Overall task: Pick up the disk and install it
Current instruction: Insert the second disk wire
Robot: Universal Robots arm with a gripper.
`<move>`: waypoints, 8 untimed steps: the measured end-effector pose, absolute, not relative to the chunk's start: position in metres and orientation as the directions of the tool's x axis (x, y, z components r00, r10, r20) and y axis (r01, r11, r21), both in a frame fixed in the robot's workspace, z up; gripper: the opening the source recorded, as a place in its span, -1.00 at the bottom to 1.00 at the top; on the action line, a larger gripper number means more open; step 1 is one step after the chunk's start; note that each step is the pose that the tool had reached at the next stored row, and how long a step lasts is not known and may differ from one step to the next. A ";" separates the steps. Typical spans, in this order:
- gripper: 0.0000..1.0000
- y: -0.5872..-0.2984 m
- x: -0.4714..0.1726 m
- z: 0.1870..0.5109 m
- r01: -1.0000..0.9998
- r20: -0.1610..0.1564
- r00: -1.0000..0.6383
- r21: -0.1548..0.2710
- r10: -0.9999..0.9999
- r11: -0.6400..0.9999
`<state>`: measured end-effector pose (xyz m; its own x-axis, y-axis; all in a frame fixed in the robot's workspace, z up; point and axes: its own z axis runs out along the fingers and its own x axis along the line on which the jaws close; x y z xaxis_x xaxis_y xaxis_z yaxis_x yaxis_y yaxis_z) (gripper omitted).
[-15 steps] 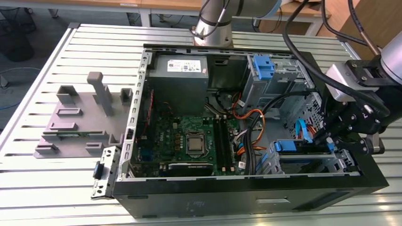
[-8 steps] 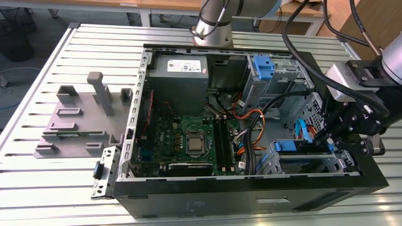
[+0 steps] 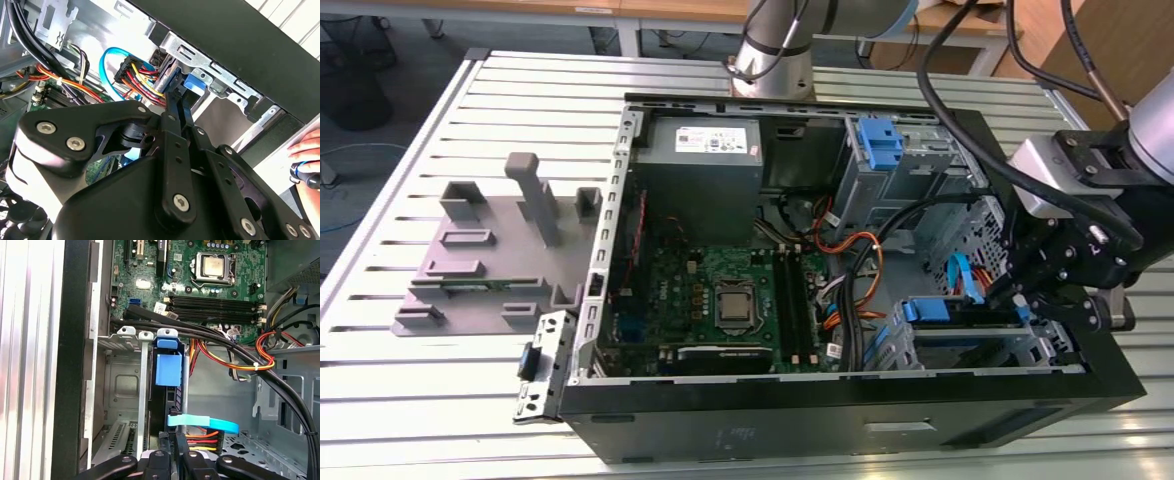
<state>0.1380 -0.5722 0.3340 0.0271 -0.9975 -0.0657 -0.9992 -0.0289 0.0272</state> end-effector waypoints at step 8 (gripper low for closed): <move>-0.68 -0.572 0.136 0.333 -0.999 -0.066 0.027 0.027 -0.997 -0.029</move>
